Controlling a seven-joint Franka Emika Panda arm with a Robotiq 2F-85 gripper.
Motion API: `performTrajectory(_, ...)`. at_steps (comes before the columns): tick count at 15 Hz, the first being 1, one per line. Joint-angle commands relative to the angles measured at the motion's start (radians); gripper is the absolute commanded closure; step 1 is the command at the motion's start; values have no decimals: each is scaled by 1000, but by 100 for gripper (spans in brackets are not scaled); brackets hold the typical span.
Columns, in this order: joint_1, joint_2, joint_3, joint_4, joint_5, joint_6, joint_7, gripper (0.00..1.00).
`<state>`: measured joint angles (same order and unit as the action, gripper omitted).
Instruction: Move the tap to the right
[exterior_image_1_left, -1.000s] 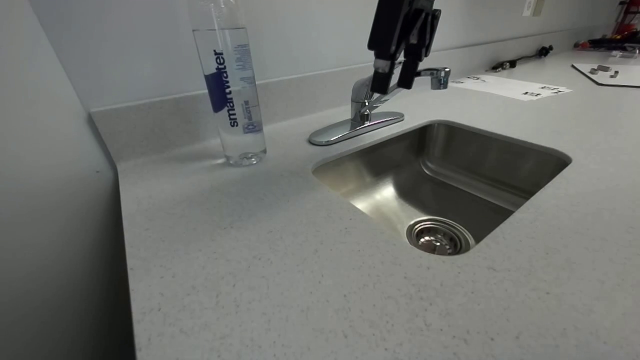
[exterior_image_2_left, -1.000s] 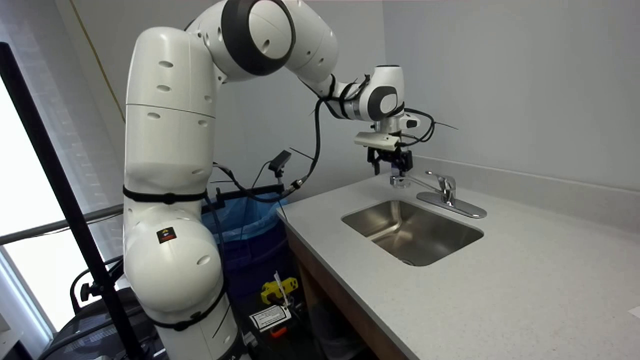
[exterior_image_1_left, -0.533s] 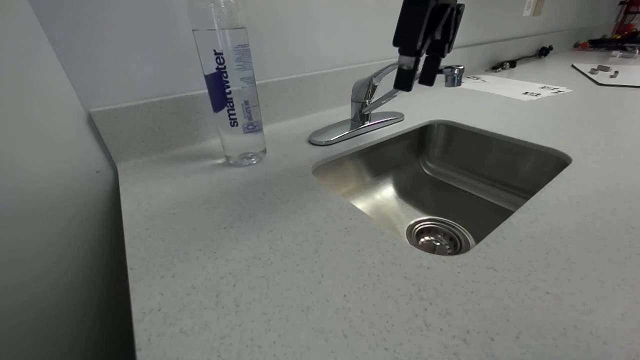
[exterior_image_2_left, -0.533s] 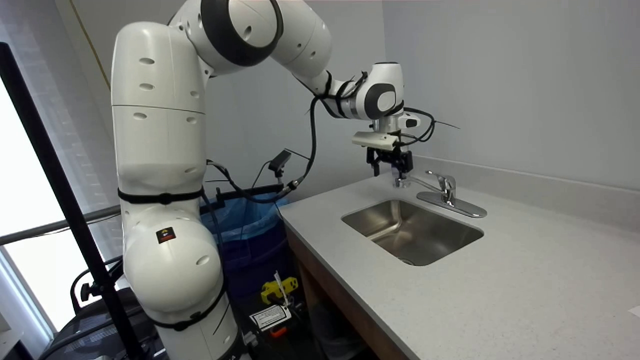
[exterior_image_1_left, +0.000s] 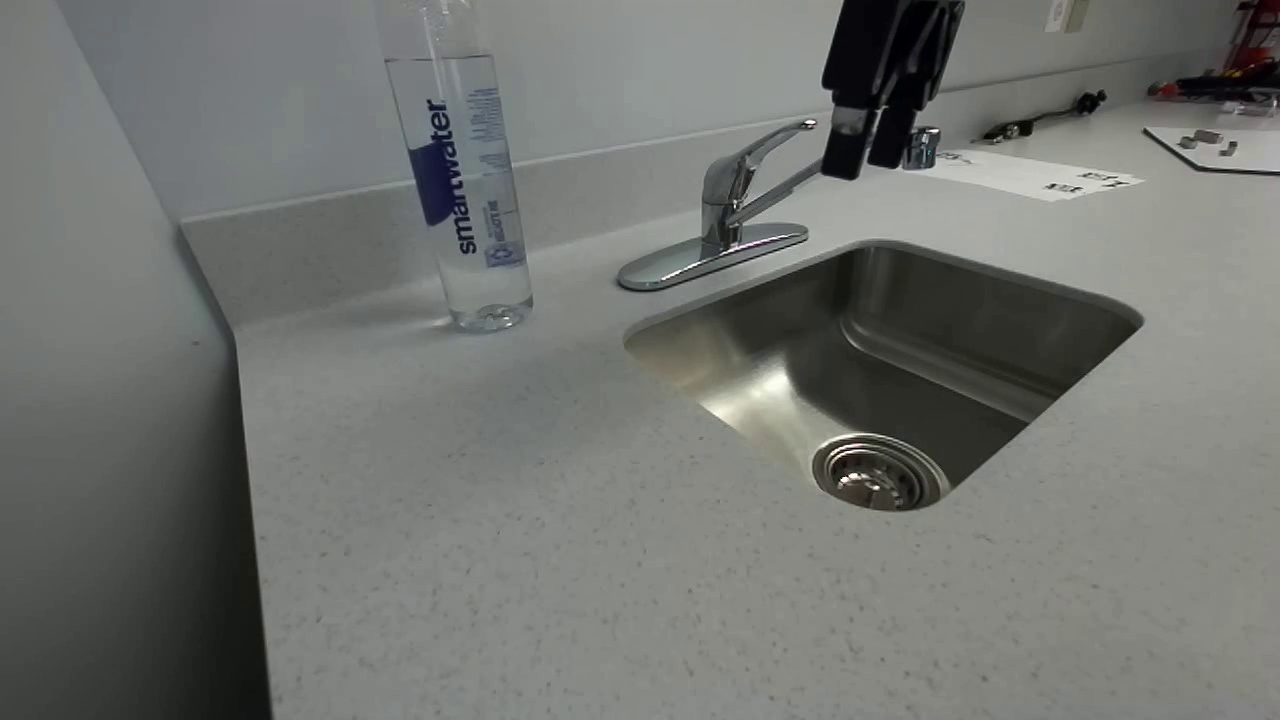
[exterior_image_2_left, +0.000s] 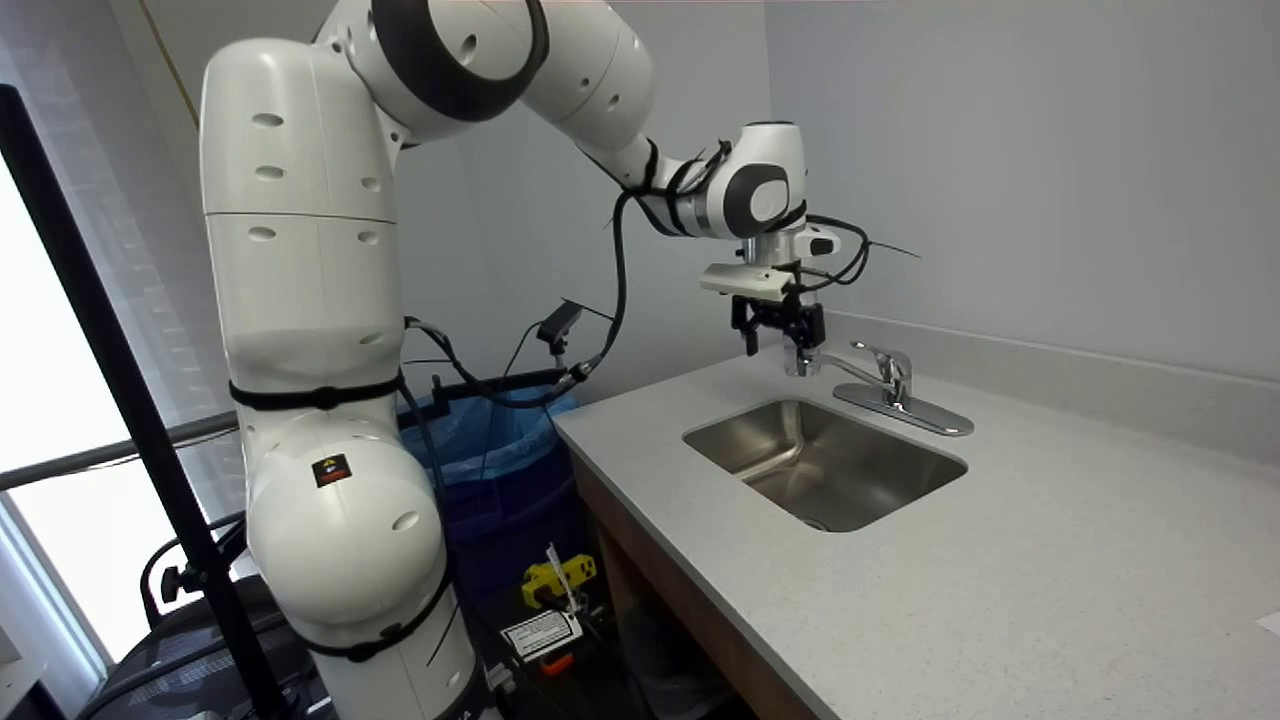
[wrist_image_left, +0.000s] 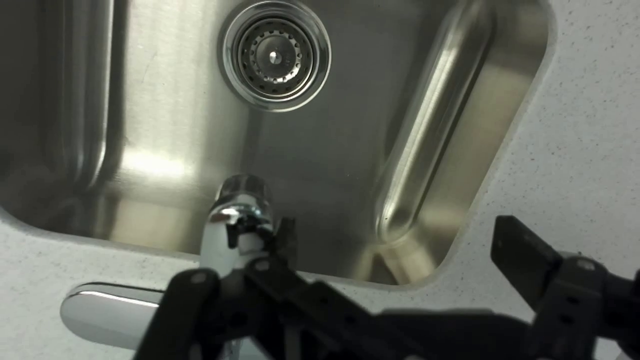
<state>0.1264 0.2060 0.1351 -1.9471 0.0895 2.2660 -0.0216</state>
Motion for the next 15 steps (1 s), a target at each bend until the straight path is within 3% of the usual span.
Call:
performTrajectory(1, -6, -48, -3, -37, 6, 1, -9, 0)
performTrajectory(10, -1, -184, -5, -31, -19, 19, 22, 0)
performTrajectory(15, -14, -268, -29, -84, -108, 66, 144, 0)
